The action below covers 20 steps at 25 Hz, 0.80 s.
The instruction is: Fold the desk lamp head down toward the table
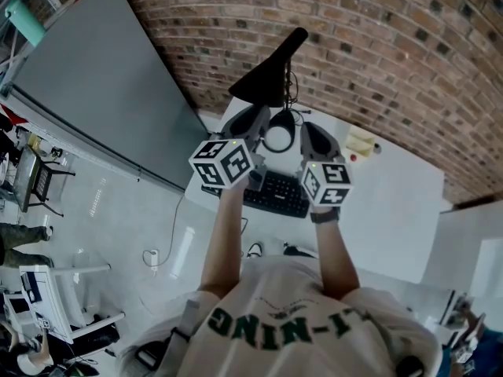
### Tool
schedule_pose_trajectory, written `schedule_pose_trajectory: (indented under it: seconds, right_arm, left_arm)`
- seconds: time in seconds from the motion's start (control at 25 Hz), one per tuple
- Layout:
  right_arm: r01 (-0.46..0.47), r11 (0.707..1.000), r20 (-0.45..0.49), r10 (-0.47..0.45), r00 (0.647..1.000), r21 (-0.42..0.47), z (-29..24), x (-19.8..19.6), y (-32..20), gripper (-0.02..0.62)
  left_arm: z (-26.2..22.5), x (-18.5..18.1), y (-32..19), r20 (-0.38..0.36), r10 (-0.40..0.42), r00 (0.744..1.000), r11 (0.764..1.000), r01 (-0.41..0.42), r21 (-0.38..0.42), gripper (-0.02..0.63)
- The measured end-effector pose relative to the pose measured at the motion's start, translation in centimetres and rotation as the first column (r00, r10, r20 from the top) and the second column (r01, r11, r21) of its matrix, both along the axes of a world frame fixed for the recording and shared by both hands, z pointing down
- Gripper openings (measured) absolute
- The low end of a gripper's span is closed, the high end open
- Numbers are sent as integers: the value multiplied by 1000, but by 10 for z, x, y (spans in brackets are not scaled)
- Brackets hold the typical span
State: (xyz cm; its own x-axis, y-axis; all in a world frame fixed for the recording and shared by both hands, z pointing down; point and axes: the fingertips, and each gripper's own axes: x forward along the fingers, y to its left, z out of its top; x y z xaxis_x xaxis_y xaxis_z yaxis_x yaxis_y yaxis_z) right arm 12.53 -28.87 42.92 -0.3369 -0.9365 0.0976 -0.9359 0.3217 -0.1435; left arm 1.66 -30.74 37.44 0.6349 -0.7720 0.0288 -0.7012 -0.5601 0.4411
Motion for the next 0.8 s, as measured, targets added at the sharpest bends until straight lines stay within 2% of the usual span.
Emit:
schedule_pose_trajectory:
  seconds: [0.08, 0.16, 0.48, 0.8]
  right_arm:
    - [0, 1000, 1, 0, 1000, 4, -1, 1, 1, 2]
    - [0, 1000, 5, 0, 1000, 7, -2, 2, 1, 2]
    - [0, 1000, 18, 0, 1000, -9, 1, 1, 2, 2]
    - [23, 999, 34, -22, 999, -28, 6, -10, 3, 2]
  left_arm:
    - [2, -3, 0, -21, -1, 1000, 1000, 1, -8, 34]
    - [2, -3, 1, -37, 6, 999, 1000, -6, -15, 28]
    - [8, -3, 1, -67, 5, 998, 999, -8, -49, 17]
    - [34, -1, 3, -83, -15, 996, 992, 4, -124, 12]
